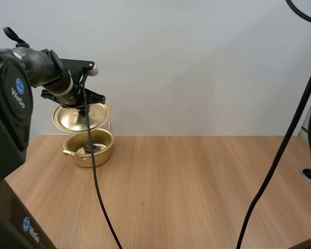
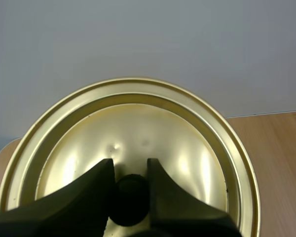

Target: Open the pot, put the car inside, and close it

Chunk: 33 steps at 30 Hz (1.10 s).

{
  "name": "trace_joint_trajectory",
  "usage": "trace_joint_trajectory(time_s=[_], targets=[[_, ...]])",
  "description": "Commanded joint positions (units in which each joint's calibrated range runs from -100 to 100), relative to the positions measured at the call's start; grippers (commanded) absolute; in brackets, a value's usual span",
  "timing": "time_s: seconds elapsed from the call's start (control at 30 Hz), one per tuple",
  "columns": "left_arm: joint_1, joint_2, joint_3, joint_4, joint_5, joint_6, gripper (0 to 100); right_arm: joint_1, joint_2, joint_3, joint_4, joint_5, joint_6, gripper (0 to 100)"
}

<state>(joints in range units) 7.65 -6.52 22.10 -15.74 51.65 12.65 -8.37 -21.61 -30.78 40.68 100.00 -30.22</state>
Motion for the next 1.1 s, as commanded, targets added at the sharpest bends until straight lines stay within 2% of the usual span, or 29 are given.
trace_joint_trajectory(time_s=[0.0,0.07,0.2,0.53,0.77,1.07], targets=[[0.04,2.8,0.0,-0.3,-2.5,1.2,0,0.0,-4.2,0.0,-3.7,0.0,0.0,0],[0.04,4.9,-0.1,-1.6,-3.7,2.6,0,0.0,-6.1,0.0,-6.8,0.0,0.0,0],[0.04,8.1,-0.8,-4.6,-3.7,5.0,0,0.0,-8.3,0.0,-8.5,0.0,0.0,0],[0.04,13.5,-3.1,-4.9,-4.5,6.1,0,0.0,-13.3,0.0,-11.3,0.0,0.0,0],[0.04,16.3,-3.1,-4.9,-3.9,6.6,0,0.0,-13.8,0.0,-14.0,0.0,0.5,0],[0.04,18.5,-3.1,-4.9,-3.3,7.2,0,0.0,-13.8,0.0,-14.4,0.0,1.2,0]])
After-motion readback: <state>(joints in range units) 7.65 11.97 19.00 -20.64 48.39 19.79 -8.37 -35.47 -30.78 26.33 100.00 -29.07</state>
